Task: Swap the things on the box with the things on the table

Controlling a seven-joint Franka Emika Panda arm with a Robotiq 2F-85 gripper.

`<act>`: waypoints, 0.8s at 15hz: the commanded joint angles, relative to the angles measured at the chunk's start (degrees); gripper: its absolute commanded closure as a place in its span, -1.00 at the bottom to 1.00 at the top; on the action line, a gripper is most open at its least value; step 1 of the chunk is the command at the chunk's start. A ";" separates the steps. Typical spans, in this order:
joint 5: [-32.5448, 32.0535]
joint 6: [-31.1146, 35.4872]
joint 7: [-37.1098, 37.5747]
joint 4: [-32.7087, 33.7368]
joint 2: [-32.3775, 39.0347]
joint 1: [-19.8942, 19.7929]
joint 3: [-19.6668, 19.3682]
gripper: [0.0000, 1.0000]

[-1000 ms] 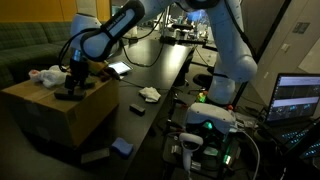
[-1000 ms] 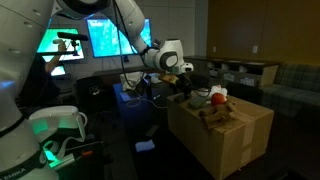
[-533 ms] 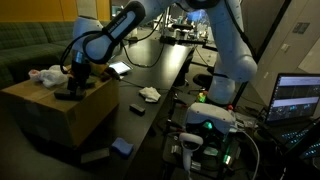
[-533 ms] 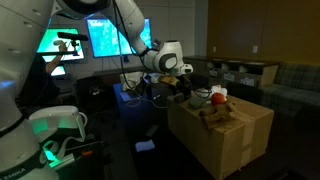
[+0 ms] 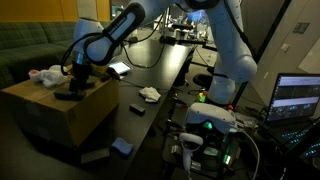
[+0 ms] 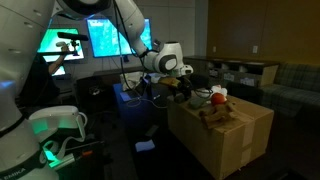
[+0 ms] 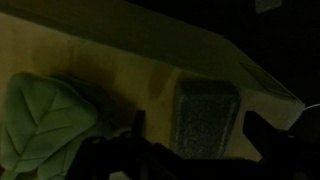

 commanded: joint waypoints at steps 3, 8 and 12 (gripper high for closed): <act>-1.02 1.49 -2.46 0.79 0.77 -1.05 1.13 -1.00; -1.08 1.16 -3.59 1.85 1.38 -1.26 1.08 -1.00; -0.95 0.91 -4.41 2.95 2.49 -1.59 1.24 -1.00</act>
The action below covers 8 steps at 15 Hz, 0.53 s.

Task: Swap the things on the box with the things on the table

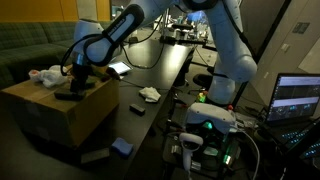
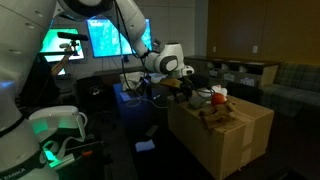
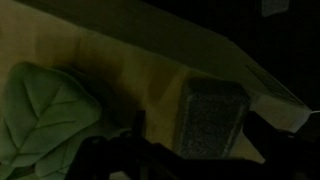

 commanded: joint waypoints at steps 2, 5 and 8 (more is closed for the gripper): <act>-0.88 0.39 -1.43 3.05 2.43 -1.40 1.31 -1.00; -1.04 0.12 -1.56 4.37 3.93 -1.36 1.14 -1.00; -1.15 -0.04 -1.50 5.45 4.91 -1.32 0.99 -1.00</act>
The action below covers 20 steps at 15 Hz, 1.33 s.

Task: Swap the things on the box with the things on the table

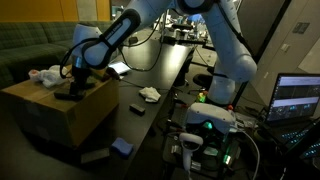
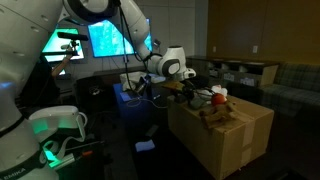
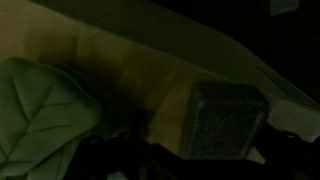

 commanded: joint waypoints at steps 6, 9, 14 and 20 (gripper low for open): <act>-1.30 -1.30 -0.25 3.44 1.40 -0.92 0.83 -0.17; -1.74 -3.02 -0.01 3.59 0.50 -0.64 0.55 0.28; -2.25 -7.32 0.01 2.92 -1.73 -0.40 0.70 0.36; -1.27 -14.68 -0.44 -0.72 -7.66 -0.93 1.89 0.36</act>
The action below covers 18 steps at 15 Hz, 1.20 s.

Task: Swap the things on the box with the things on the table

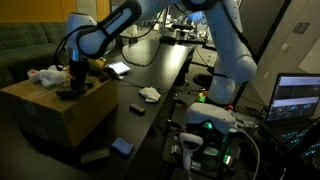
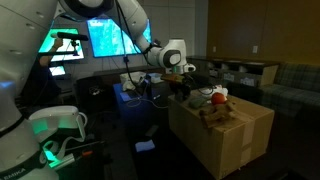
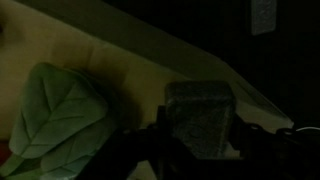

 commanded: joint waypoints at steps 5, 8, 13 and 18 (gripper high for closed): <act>0.61 -8.08 -1.30 -10.49 -10.85 -1.68 1.42 0.36; 1.03 -8.86 -2.14 -16.46 -13.91 -2.64 1.28 0.36; 1.62 -5.94 -3.15 -27.76 -16.51 -5.25 0.42 0.36; -0.56 4.51 3.44 -33.16 -10.49 -5.74 -2.75 0.36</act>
